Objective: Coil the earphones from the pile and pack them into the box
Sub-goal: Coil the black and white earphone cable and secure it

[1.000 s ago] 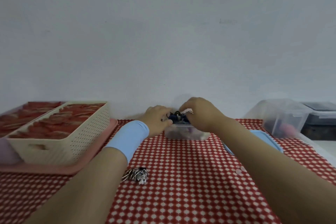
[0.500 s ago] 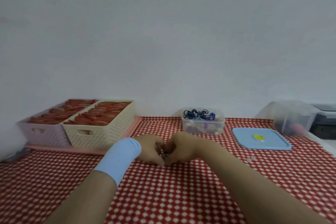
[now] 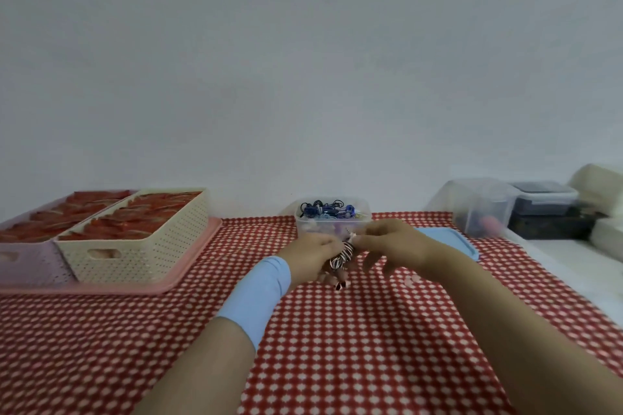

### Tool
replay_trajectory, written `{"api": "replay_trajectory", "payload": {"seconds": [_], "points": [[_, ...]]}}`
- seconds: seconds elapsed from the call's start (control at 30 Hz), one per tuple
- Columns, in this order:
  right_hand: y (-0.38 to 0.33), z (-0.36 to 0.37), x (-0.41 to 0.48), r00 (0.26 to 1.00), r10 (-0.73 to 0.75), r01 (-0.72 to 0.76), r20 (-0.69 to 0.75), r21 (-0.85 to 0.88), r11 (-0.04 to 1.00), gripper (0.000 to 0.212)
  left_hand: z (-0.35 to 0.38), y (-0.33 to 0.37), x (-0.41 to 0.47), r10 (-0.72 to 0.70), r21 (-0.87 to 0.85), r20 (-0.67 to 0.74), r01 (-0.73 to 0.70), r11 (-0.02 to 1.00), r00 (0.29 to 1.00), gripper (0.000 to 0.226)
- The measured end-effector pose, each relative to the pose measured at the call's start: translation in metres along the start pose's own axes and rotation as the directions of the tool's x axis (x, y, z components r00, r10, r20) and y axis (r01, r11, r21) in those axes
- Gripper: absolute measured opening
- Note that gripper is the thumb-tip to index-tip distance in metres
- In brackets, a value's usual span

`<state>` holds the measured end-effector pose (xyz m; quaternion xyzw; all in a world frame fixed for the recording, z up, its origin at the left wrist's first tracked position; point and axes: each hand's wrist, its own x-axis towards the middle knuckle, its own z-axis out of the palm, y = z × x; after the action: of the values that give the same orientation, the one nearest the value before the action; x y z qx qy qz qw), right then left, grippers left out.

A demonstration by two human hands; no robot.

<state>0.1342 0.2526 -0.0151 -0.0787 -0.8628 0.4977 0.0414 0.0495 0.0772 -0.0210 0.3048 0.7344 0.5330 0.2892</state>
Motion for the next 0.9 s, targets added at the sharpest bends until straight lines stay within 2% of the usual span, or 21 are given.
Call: {"api": "replay_trajectory", "payload": {"seconds": [0.1,0.2,0.3,0.43,0.5,0.53,0.57,0.63,0.7,0.77,0.83,0.9], "points": [[0.010,-0.016,-0.006,0.994,-0.025,0.018,-0.110,-0.062,0.998,0.015,0.016,-0.002,0.010,0.044,0.078,-0.003,-0.043,0.996,0.999,0.021],[0.021,-0.027,-0.008,0.984,-0.058,0.011,-0.168,-0.267,0.964,0.016,0.016,-0.006,0.017,0.011,0.252,-0.078,0.009,0.968,0.997,0.027],[0.035,-0.032,-0.010,0.988,0.045,-0.105,-0.149,-0.426,0.899,0.018,0.010,-0.020,0.021,-0.018,0.498,-0.202,0.118,0.859,0.979,0.031],[0.044,-0.026,-0.009,0.986,0.145,-0.167,-0.084,-0.590,0.790,0.018,0.003,-0.029,0.021,-0.029,0.596,-0.328,0.230,0.769,0.944,0.020],[0.043,-0.025,-0.007,0.983,0.157,-0.181,-0.093,-0.597,0.782,0.018,0.003,-0.029,0.021,0.036,0.660,-0.403,0.263,0.704,0.915,0.032],[0.043,-0.024,-0.006,0.982,0.159,-0.188,-0.101,-0.596,0.781,0.019,0.004,-0.029,0.020,0.108,0.669,-0.430,0.237,0.704,0.896,0.035],[0.043,-0.022,-0.005,0.982,0.155,-0.188,-0.106,-0.593,0.783,0.021,0.006,-0.027,0.018,0.205,0.682,-0.429,0.167,0.712,0.880,0.032],[0.042,-0.019,-0.005,0.987,0.120,-0.159,-0.105,-0.562,0.812,0.021,0.011,-0.023,0.015,0.355,0.720,-0.336,-0.005,0.694,0.872,0.024],[0.040,-0.013,-0.006,0.992,0.052,-0.101,-0.115,-0.475,0.874,0.020,0.018,-0.021,0.012,0.343,0.741,-0.212,-0.078,0.667,0.915,0.019],[0.038,-0.004,-0.006,0.991,-0.019,-0.035,-0.134,-0.393,0.919,0.021,0.024,-0.022,0.010,0.276,0.796,-0.142,-0.056,0.603,0.951,0.020],[0.038,0.004,-0.004,0.990,-0.059,0.009,-0.125,-0.365,0.931,0.023,0.026,-0.025,0.009,0.240,0.847,-0.125,-0.022,0.531,0.963,0.027],[0.039,0.009,-0.001,0.993,-0.072,0.028,-0.090,-0.413,0.910,0.023,0.025,-0.028,0.010,0.250,0.841,-0.137,-0.020,0.541,0.958,0.026]]}}
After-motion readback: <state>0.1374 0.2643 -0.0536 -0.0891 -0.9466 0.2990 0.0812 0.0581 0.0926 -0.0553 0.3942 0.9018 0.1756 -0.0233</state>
